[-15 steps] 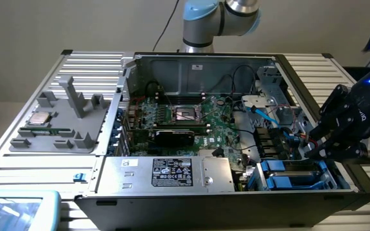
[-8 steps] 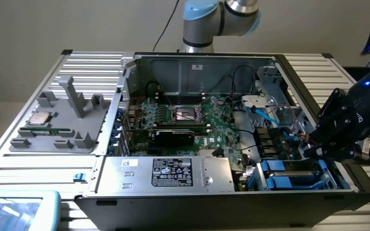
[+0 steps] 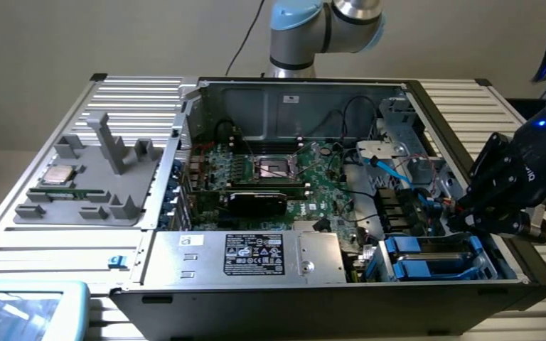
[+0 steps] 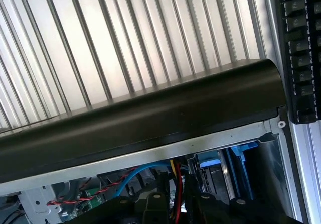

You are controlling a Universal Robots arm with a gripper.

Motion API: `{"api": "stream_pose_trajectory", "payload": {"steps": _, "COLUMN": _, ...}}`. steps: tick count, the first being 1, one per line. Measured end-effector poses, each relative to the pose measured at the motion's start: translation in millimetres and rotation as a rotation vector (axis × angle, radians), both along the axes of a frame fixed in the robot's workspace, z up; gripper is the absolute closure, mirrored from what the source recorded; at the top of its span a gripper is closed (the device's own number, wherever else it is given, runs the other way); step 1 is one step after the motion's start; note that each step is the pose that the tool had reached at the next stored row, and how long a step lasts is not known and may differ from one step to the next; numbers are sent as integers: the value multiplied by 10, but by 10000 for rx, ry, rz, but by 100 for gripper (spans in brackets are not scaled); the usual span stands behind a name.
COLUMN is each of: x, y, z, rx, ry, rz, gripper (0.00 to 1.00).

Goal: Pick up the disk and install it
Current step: 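Insert the disk into the insertion slot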

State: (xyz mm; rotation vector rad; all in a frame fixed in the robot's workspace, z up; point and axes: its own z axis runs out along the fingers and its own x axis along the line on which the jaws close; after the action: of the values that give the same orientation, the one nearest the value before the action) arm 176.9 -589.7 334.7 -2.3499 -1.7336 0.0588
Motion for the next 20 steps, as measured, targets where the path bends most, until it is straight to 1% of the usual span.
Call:
{"api": "stream_pose_trajectory", "payload": {"steps": 4, "x": 0, "y": 0, "z": 0, "rx": 0, "ry": -1, "rz": 0, "gripper": 74}}
{"api": "stream_pose_trajectory", "payload": {"steps": 6, "x": 0, "y": 0, "z": 0, "rx": 0, "ry": -1, "rz": 0, "gripper": 76}}
{"api": "stream_pose_trajectory", "payload": {"steps": 7, "x": 0, "y": 0, "z": 0, "rx": 0, "ry": -1, "rz": 0, "gripper": 84}}
{"api": "stream_pose_trajectory", "payload": {"steps": 15, "x": -3, "y": 0, "z": 0, "rx": 0, "ry": -1, "rz": 0, "gripper": 85}}
{"api": "stream_pose_trajectory", "payload": {"steps": 20, "x": -113, "y": 23, "z": 0, "rx": 0, "ry": -6, "rz": -4, "gripper": 85}}
